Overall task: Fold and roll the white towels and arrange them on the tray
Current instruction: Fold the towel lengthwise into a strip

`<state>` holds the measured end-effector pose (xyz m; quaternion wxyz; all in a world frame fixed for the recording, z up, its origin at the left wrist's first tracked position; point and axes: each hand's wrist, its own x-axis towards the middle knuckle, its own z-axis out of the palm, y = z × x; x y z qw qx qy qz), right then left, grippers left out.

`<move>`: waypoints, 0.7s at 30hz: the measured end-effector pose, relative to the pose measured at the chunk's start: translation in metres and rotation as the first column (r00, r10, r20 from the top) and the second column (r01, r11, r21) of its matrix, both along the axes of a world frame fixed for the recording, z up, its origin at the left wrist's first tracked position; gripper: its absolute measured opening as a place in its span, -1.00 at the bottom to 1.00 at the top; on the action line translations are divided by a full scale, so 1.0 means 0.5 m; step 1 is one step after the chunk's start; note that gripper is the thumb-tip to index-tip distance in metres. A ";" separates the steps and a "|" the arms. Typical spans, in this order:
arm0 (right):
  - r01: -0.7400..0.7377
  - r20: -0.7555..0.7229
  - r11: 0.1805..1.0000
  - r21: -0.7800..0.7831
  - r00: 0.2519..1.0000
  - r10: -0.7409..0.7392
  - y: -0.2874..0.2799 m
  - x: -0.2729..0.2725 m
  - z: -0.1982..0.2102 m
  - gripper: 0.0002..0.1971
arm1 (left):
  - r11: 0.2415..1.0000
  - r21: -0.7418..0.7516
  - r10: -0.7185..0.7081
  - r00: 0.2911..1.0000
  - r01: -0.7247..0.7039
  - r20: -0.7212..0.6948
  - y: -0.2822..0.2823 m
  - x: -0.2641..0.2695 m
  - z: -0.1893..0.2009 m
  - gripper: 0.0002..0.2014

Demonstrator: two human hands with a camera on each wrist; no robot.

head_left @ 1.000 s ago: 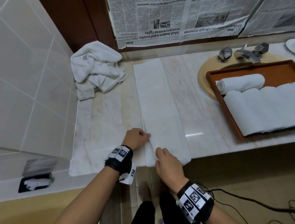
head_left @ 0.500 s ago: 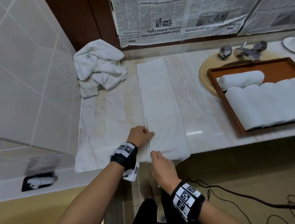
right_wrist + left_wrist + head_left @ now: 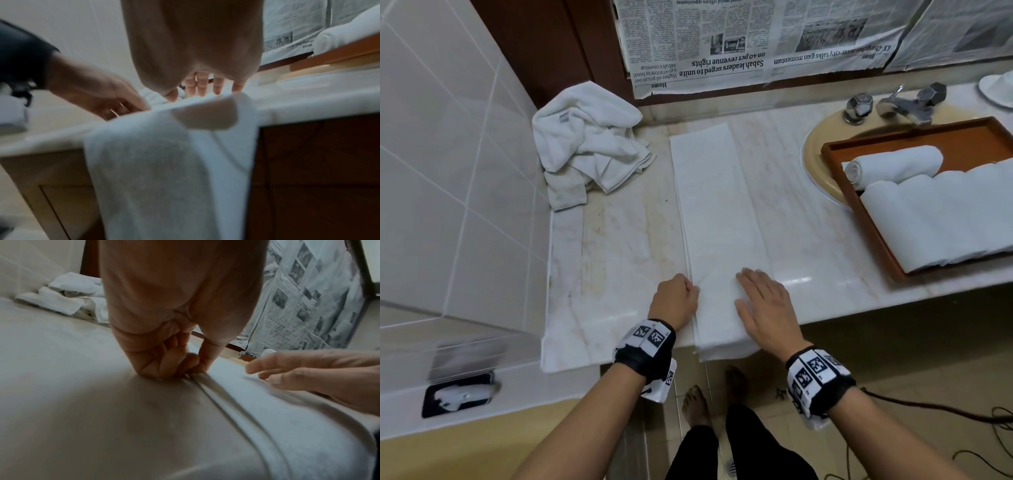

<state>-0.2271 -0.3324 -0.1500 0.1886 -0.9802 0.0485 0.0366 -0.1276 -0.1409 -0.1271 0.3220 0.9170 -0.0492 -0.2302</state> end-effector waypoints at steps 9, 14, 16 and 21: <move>0.126 0.090 0.992 0.029 0.988 -0.128 -0.015 0.004 -0.011 -0.42 | 0.981 0.191 -0.048 0.938 -0.020 0.343 -0.016 -0.048 -0.025 -0.73; -0.014 0.062 0.999 -0.042 0.998 0.016 0.046 0.044 -0.027 -0.45 | 0.962 0.202 -0.242 0.922 0.186 0.302 -0.047 -0.083 -0.048 -0.47; -0.045 0.013 0.996 -0.079 0.999 0.046 0.051 0.053 -0.035 -0.44 | 0.941 0.268 -0.276 0.928 0.207 0.251 -0.048 -0.087 -0.063 -0.45; 0.015 -0.101 0.992 -0.122 0.995 -0.027 -0.037 0.050 -0.036 -0.37 | 0.925 0.357 -0.218 0.954 0.133 0.207 -0.021 -0.079 -0.070 -0.43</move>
